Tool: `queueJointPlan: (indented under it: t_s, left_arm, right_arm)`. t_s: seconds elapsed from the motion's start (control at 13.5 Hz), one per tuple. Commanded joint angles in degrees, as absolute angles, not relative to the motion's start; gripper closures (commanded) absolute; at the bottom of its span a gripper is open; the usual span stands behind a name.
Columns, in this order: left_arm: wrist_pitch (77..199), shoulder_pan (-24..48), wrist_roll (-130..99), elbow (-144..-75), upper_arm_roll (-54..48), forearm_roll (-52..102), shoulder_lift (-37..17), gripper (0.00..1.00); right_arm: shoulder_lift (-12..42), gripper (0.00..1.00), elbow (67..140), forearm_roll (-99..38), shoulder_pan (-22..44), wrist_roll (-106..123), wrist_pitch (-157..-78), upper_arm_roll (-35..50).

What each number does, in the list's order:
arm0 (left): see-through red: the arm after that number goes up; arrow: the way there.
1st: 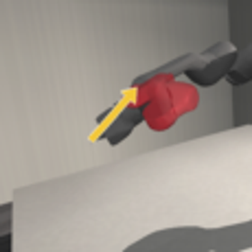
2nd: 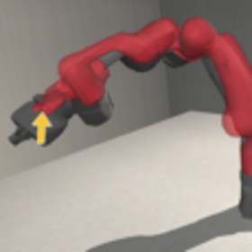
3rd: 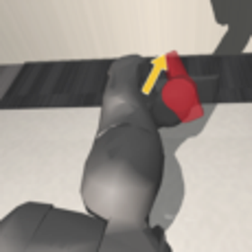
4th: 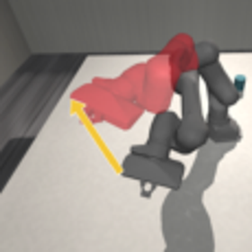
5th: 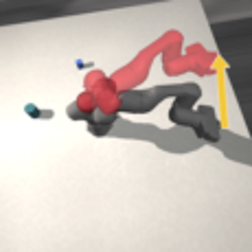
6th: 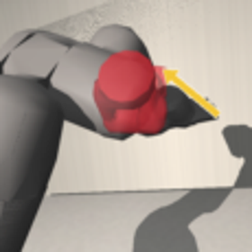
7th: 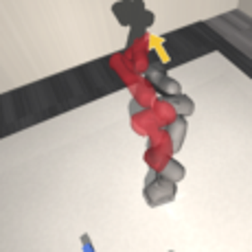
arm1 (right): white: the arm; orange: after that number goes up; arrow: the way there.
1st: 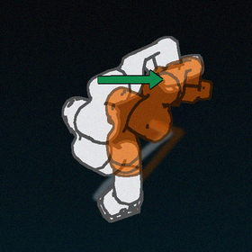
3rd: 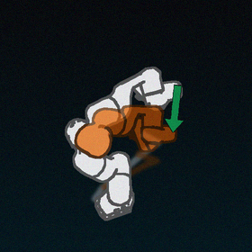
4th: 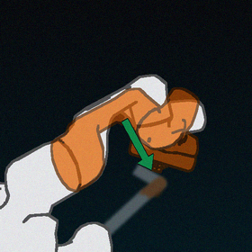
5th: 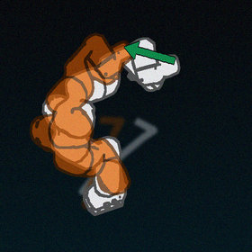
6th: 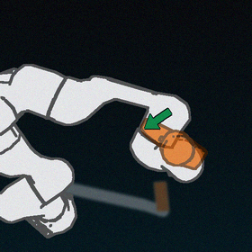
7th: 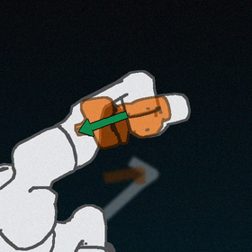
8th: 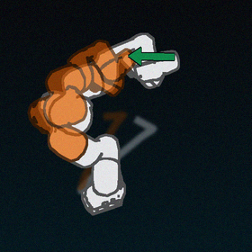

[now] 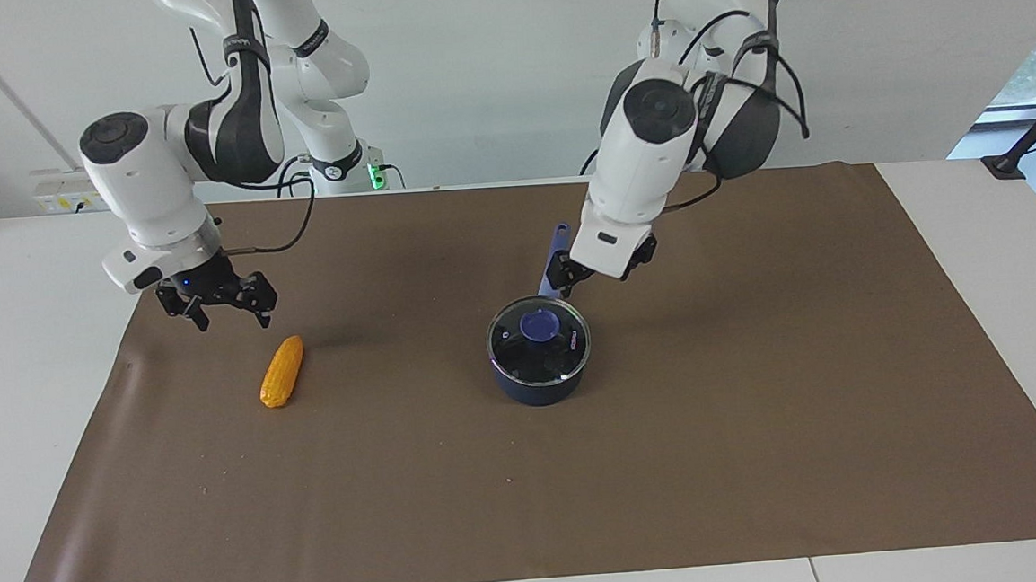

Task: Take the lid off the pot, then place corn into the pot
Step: 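Reach the left gripper to the lid knob while the right gripper reaches the corn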

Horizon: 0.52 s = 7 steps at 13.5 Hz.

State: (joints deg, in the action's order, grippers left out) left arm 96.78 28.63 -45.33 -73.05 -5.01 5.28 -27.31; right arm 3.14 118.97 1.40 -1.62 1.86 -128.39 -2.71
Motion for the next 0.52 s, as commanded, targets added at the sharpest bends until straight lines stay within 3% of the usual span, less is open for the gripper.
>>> queueJointPlan:
  t_s: [0.0,0.44]
  left_arm:
    - [99.0,32.2,-51.2,-68.6,-3.1,5.7,-32.8,0.00]
    - [101.2,33.0,-53.1,-69.4,-3.5,5.5,-33.0,0.00]
  right_arm:
    - [7.3,0.00,122.8,0.7,0.7,0.7,-138.6,-2.4]
    - [12.7,0.00,125.2,-0.2,0.6,-1.5,-143.2,-2.4]
